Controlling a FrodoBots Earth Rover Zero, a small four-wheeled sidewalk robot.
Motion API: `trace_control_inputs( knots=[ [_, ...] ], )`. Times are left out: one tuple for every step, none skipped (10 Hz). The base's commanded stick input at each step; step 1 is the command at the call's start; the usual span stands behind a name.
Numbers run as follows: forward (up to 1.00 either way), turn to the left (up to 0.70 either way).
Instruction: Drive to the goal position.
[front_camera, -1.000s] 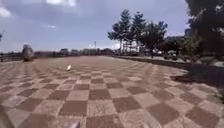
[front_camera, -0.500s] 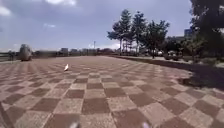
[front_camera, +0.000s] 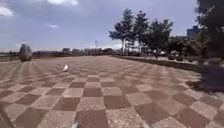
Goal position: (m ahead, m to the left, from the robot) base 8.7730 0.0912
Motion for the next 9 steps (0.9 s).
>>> trace_control_inputs(
  knots=[
    [0.7, 0.0],
    [0.7, 0.0],
    [0.7, 0.0],
    [0.7, 0.0],
    [0.7, 0.0],
    [0.7, 0.0],
    [0.7, 0.0],
    [0.7, 0.0],
    [0.7, 0.0]
  ],
)
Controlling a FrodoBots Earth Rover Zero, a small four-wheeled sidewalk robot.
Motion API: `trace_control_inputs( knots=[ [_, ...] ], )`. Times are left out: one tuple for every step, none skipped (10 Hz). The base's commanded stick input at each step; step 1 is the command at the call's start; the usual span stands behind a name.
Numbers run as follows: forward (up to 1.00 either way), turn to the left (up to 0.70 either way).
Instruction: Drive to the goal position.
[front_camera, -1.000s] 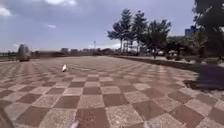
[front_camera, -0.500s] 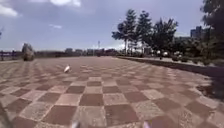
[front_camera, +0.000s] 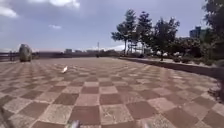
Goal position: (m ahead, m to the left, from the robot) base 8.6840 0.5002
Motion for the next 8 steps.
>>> trace_control_inputs(
  knots=[
    [0.7, 0.0],
    [0.7, 0.0],
    [0.7, 0.0],
    [0.7, 0.0],
    [0.7, 0.0],
    [0.7, 0.0],
    [0.7, 0.0],
    [0.7, 0.0]
  ],
)
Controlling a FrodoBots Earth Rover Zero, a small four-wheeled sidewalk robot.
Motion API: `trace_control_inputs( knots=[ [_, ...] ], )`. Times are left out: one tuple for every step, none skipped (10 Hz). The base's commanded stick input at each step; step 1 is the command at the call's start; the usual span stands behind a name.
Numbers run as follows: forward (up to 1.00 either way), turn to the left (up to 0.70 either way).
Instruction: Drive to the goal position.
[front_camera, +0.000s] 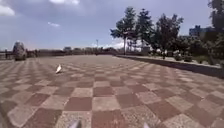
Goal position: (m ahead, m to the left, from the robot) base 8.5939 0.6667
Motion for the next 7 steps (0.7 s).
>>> trace_control_inputs(
  knots=[
    [0.7, 0.0],
    [0.7, 0.0],
    [0.7, 0.0],
    [0.7, 0.0],
    [0.7, 0.0],
    [0.7, 0.0],
    [0.7, 0.0]
  ],
)
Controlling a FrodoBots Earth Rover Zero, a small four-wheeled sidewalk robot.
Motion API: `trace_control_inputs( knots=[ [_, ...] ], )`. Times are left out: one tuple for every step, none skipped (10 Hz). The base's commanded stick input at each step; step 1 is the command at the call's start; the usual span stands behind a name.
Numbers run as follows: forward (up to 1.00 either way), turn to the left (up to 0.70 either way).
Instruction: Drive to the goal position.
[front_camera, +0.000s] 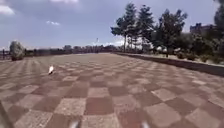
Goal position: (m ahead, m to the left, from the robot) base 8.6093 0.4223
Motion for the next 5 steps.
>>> trace_control_inputs(
  knots=[
    [0.7, 0.0],
    [0.7, 0.0],
    [0.7, 0.0],
    [0.7, 0.0],
    [0.7, 0.0]
  ],
)
